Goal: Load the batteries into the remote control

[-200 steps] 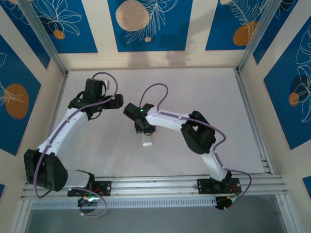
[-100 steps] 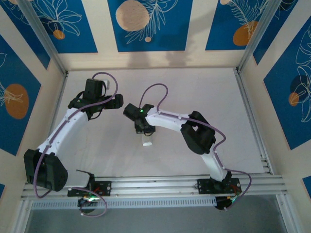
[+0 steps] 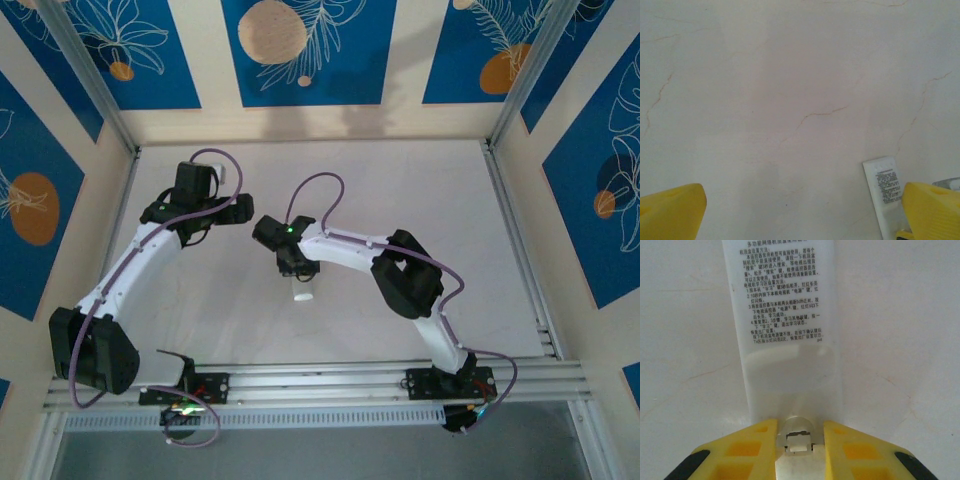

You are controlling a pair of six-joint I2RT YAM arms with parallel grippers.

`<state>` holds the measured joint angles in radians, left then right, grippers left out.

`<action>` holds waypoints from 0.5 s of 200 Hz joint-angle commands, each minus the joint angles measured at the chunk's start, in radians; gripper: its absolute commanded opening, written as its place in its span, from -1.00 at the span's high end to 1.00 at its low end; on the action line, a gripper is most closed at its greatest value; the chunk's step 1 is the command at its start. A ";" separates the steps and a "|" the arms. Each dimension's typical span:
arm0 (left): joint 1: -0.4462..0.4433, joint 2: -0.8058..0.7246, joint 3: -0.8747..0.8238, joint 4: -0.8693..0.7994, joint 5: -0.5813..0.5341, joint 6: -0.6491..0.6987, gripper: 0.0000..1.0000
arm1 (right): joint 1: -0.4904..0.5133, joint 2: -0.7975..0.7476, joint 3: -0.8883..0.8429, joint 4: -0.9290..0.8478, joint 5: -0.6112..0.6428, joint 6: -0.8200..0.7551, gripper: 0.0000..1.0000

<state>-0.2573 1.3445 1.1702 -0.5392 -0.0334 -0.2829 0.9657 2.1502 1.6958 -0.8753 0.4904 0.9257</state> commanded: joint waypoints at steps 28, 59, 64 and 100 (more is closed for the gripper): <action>0.009 0.007 0.012 -0.008 0.015 -0.001 -1.00 | 0.013 0.001 0.031 -0.091 0.002 -0.003 0.41; 0.009 0.006 0.013 -0.008 0.017 0.000 -1.00 | 0.013 -0.003 0.039 -0.090 0.011 -0.010 0.35; 0.009 0.006 0.011 -0.008 0.017 0.000 -1.00 | 0.012 -0.004 0.041 -0.090 0.011 -0.011 0.33; 0.009 0.006 0.012 -0.008 0.017 0.001 -1.00 | 0.006 0.001 0.052 -0.084 0.005 -0.024 0.26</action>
<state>-0.2573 1.3445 1.1702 -0.5392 -0.0334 -0.2829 0.9695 2.1502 1.7138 -0.9245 0.4904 0.9115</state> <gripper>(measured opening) 0.999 0.365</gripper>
